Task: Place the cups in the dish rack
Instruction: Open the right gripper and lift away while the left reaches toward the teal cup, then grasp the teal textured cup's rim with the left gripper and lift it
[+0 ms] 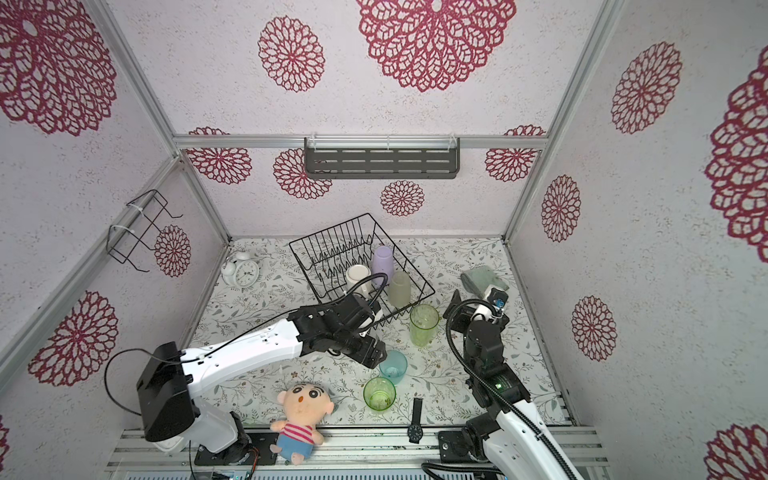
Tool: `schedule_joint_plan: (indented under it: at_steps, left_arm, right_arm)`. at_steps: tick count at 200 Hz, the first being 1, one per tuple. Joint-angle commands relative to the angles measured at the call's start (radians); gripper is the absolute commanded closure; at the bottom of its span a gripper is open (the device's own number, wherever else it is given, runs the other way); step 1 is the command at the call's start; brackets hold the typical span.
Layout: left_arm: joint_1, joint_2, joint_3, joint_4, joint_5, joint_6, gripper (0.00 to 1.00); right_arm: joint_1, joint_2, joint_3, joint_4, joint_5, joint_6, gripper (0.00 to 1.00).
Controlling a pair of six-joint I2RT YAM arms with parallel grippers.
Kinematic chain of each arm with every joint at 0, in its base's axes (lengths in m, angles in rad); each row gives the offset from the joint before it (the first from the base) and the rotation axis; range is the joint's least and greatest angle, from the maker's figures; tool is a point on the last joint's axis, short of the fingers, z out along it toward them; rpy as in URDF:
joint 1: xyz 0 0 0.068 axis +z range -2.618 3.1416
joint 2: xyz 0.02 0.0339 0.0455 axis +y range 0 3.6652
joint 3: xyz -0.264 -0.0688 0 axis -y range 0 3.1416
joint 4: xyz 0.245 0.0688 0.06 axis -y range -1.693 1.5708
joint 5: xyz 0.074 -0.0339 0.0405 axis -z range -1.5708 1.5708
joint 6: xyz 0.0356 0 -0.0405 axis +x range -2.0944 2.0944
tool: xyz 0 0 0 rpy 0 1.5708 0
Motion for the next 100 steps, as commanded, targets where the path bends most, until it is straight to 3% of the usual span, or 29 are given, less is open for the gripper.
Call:
schedule_joint_plan:
  at_steps: [1, 33, 66, 77, 100]
  left_arm:
    - [-0.022, 0.06, 0.041, -0.019, -0.012, 0.013, 0.13]
    - [-0.045, 0.163, 0.11, -0.034, 0.017, 0.009, 0.2]
    - [-0.051, 0.221, 0.141, -0.065, -0.041, -0.006, 0.3]
    - [-0.051, 0.231, 0.144, -0.068, -0.051, -0.006, 0.37]
    - [-0.05, 0.24, 0.152, -0.076, -0.046, 0.006, 0.61]
  right_arm:
    - [-0.005, -0.013, 0.001, 0.022, -0.001, 0.01, 0.01]
    - [-0.004, -0.007, 0.005, 0.029, -0.016, 0.011, 0.01]
    - [-0.004, -0.002, 0.007, 0.031, -0.015, 0.006, 0.01]
    - [-0.004, 0.0, 0.007, 0.031, -0.015, 0.003, 0.01]
    - [-0.004, 0.013, -0.001, 0.05, -0.017, 0.007, 0.01]
